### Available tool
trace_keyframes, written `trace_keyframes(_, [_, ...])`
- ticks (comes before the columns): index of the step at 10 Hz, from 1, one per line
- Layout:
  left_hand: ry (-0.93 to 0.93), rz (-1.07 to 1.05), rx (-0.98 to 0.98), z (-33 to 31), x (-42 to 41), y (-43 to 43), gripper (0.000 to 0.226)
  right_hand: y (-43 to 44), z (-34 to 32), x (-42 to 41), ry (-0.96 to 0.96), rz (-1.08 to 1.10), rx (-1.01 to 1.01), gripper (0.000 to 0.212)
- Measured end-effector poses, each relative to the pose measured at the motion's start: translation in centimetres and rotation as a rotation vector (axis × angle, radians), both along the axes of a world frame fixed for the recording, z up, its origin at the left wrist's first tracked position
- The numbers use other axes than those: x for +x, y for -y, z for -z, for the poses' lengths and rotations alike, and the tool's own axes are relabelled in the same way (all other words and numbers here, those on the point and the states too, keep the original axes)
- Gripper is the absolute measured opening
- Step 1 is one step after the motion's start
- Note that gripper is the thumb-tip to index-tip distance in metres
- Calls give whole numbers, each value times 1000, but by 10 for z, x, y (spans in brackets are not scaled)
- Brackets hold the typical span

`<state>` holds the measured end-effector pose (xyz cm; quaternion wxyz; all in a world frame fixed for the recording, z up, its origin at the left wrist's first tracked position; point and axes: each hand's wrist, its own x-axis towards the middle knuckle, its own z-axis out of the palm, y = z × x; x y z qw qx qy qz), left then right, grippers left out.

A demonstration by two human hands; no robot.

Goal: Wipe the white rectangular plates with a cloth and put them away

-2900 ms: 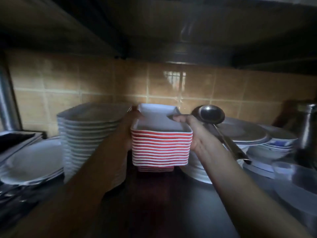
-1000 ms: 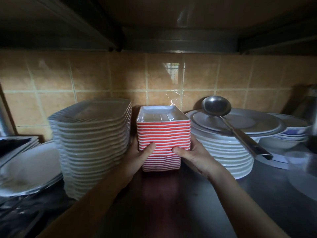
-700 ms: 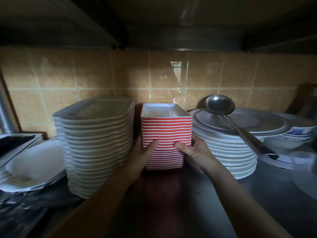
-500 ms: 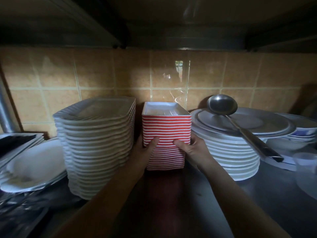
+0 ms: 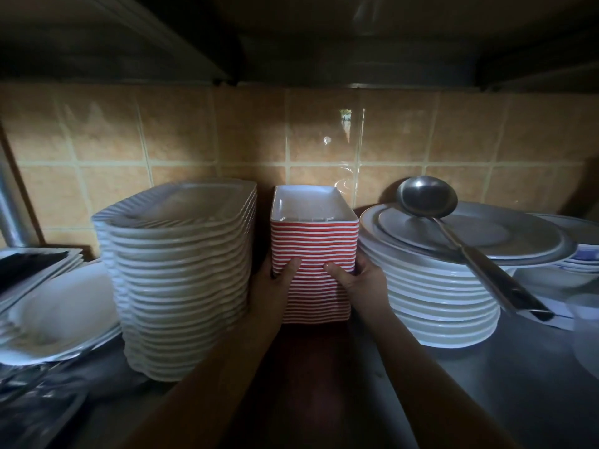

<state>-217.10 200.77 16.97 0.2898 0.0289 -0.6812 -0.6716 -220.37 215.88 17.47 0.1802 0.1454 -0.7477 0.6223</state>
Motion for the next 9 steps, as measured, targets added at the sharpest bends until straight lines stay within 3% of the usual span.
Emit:
trace_keyframes(4, [-1, -19, 33, -2, 4, -3, 36, 4, 7, 0, -31, 72, 50, 47])
trace_keyframes(7, [88, -114, -65, -17, 23, -12, 37, 7, -7, 15, 49, 117, 159, 45])
trace_keyframes(9, [166, -59, -110, -22, 65, -12, 22, -10, -4, 57, 33, -63, 19, 53])
